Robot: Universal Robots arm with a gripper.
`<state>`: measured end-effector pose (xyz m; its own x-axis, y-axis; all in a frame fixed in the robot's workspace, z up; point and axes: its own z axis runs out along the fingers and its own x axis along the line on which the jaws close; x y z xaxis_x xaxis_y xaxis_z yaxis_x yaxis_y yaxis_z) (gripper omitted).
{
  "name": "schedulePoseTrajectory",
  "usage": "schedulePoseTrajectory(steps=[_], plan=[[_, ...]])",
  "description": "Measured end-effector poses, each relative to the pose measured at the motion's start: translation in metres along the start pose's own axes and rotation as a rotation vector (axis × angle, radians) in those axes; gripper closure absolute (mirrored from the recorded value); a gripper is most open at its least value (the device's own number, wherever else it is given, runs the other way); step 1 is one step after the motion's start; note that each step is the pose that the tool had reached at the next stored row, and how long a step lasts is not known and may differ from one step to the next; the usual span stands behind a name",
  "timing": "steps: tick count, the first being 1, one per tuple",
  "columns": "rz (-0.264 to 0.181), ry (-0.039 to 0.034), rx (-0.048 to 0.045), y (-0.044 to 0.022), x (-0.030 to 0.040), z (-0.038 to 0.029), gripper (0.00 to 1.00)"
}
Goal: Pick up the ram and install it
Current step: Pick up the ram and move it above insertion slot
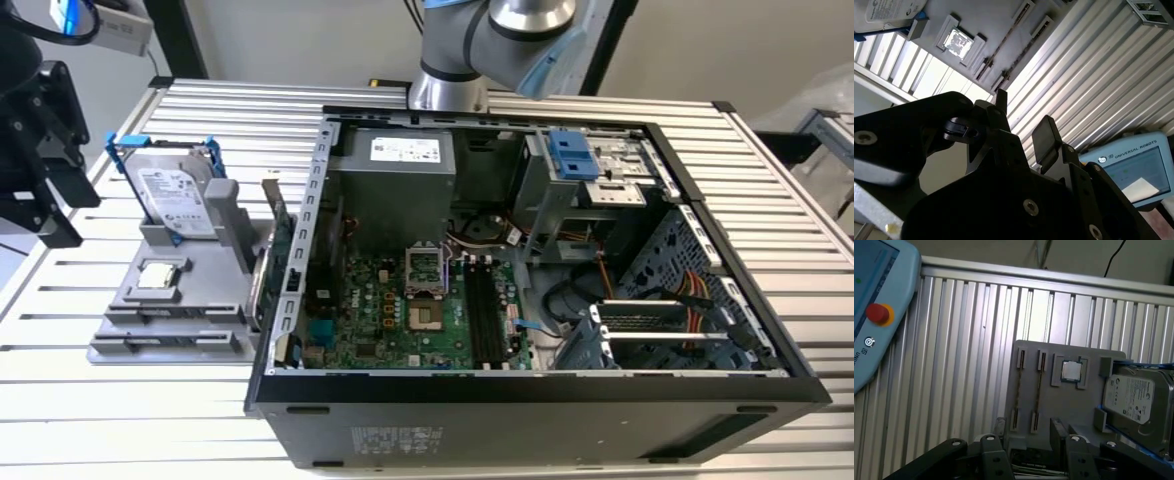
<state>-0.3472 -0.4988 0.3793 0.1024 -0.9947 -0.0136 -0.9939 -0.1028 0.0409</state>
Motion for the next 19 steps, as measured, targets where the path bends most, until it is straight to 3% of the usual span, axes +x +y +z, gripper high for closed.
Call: schedulePoseTrajectory(steps=[19], plan=[[0.000, 0.0002, -0.0002, -0.0002, -0.0001, 0.0062, 0.00]])
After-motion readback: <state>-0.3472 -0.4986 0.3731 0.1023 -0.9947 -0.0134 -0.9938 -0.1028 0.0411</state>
